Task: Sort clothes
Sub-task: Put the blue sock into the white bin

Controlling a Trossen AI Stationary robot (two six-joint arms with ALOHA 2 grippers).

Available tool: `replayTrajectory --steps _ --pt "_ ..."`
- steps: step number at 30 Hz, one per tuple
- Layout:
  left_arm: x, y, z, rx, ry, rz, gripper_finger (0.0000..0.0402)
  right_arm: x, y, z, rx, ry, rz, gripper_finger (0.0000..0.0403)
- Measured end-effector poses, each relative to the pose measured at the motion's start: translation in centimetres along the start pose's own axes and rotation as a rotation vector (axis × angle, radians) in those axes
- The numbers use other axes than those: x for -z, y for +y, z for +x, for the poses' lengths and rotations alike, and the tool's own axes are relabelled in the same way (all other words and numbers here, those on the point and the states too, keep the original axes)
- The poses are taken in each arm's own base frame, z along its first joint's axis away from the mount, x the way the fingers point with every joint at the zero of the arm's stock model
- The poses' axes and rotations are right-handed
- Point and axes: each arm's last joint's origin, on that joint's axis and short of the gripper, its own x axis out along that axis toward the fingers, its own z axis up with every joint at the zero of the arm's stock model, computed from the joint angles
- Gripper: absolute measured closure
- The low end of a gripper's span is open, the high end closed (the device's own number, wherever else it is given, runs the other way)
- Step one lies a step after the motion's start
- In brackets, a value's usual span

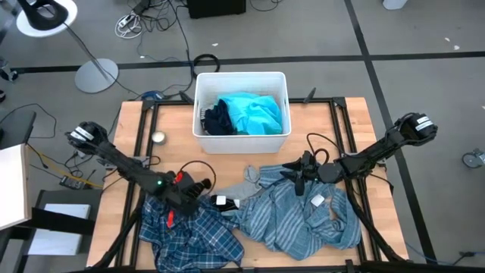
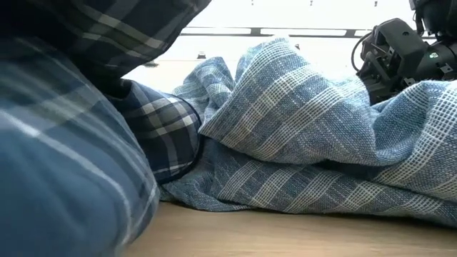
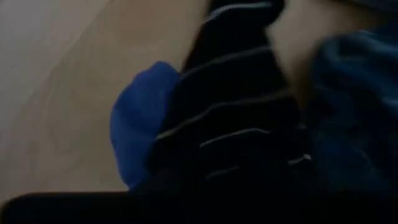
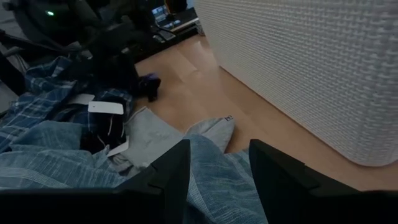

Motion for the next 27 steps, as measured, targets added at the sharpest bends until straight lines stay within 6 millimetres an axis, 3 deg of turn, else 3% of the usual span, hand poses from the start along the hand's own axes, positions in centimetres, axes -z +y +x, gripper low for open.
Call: replayTrajectory --steps 3,7,12,19,27 --pt "0.0 0.2 0.2 0.002 -0.01 -0.025 0.0371 0.0 0.0 0.0 -0.001 -0.001 0.001 0.0237" --pt "-0.6 0.0 -1.2 -0.045 0.012 0.016 0.0395 0.0 0.0 0.0 -0.001 -0.001 0.001 0.0237" --pt "-2.9 -1.8 -6.0 -0.067 -0.038 0.088 0.0399 0.0 0.0 0.0 -0.001 -0.001 -0.008 0.0237" --pt "-6.9 -4.2 -13.9 -0.055 -0.246 0.166 0.04 0.0 0.0 0.0 0.0 -0.001 -0.017 0.0237" --pt "-13.1 -4.1 -20.6 -0.037 -0.501 0.212 0.0401 -0.2 -0.1 0.1 0.004 -0.016 -0.005 0.0237"
